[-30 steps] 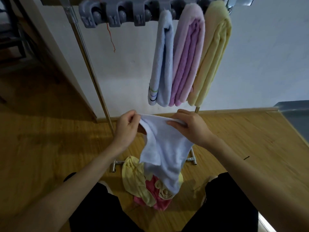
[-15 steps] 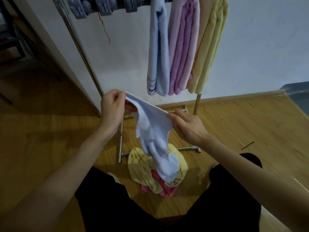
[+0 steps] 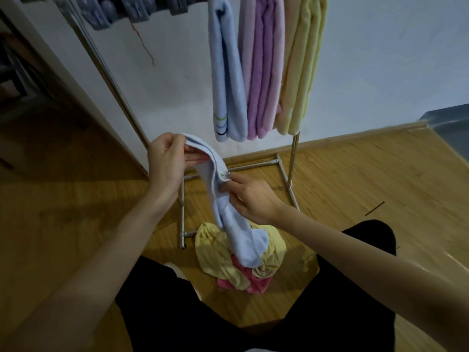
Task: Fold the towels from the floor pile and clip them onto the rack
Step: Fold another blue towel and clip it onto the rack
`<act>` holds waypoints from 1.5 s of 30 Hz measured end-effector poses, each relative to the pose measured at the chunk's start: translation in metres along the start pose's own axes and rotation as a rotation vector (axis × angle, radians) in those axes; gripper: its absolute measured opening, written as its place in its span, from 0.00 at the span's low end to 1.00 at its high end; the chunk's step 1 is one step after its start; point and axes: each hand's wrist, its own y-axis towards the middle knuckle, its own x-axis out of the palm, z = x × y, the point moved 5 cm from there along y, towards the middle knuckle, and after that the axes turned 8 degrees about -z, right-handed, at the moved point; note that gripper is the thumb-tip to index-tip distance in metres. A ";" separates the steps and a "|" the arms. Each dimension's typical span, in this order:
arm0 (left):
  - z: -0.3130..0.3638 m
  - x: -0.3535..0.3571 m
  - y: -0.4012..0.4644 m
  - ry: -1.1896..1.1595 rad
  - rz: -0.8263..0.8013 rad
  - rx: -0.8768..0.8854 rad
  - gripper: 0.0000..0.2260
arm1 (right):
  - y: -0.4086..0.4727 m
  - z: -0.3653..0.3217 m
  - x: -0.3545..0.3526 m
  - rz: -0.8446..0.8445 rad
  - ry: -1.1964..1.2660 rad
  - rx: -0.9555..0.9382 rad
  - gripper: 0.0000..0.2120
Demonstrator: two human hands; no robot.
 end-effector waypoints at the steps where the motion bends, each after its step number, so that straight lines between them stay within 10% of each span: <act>1: 0.001 0.002 -0.002 -0.008 -0.008 0.005 0.09 | 0.002 0.000 0.001 0.004 0.015 0.038 0.16; 18: -0.005 -0.016 0.010 -0.065 0.049 0.003 0.10 | 0.001 0.025 -0.019 0.204 0.078 0.261 0.10; 30: -0.066 -0.046 0.008 0.978 -0.143 -0.076 0.09 | 0.004 0.037 -0.047 0.003 0.070 0.054 0.03; 41: 0.012 -0.031 0.016 0.747 -0.033 0.276 0.07 | 0.004 0.037 -0.101 0.132 0.179 0.129 0.09; 45: 0.052 -0.026 0.021 0.699 -0.232 0.282 0.09 | 0.016 0.032 -0.135 0.290 0.270 0.145 0.08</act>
